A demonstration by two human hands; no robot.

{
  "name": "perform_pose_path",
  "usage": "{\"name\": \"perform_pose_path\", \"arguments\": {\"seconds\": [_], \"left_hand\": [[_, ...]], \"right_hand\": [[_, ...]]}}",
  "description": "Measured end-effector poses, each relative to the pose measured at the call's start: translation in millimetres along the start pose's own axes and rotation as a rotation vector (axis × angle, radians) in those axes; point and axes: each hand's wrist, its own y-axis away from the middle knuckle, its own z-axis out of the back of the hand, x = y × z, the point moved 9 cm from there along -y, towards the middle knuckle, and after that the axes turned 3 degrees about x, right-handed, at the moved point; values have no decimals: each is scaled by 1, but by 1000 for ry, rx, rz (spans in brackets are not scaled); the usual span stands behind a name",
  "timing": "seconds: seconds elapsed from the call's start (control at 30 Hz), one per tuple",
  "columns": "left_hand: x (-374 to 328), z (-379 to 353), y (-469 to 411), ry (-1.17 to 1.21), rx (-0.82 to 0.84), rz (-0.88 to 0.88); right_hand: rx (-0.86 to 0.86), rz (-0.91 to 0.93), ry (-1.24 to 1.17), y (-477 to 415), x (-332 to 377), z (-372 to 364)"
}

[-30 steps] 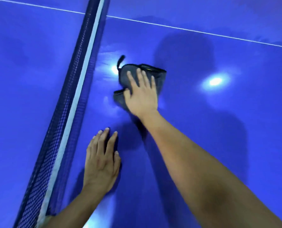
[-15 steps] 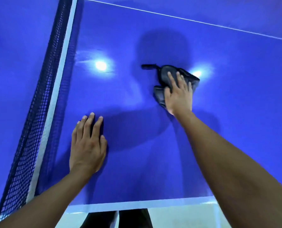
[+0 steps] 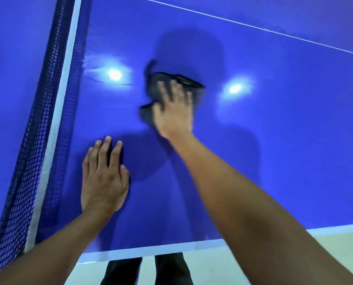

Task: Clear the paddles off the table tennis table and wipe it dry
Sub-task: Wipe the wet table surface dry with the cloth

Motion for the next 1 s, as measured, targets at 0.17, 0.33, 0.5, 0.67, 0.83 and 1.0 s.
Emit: {"name": "perform_pose_path", "arguments": {"seconds": [0.17, 0.33, 0.5, 0.67, 0.83, 1.0], "left_hand": [[6, -3, -3, 10, -23, 21], [2, 0, -1, -7, -101, -43], [0, 1, -1, -9, -91, -5], [-4, 2, 0, -37, -88, 8], [-8, 4, 3, -127, -126, -52], [-2, 17, 74, -75, -181, 61]], "right_hand": [[193, 447, 25, 21, 160, -32], [171, 445, -2, 19, 115, -26], [83, 174, -104, 21, -64, 4], [35, -168, -93, 72, -271, 30], [6, -357, -81, 109, -346, 40], [3, -344, -66, 106, -343, 35]]}}
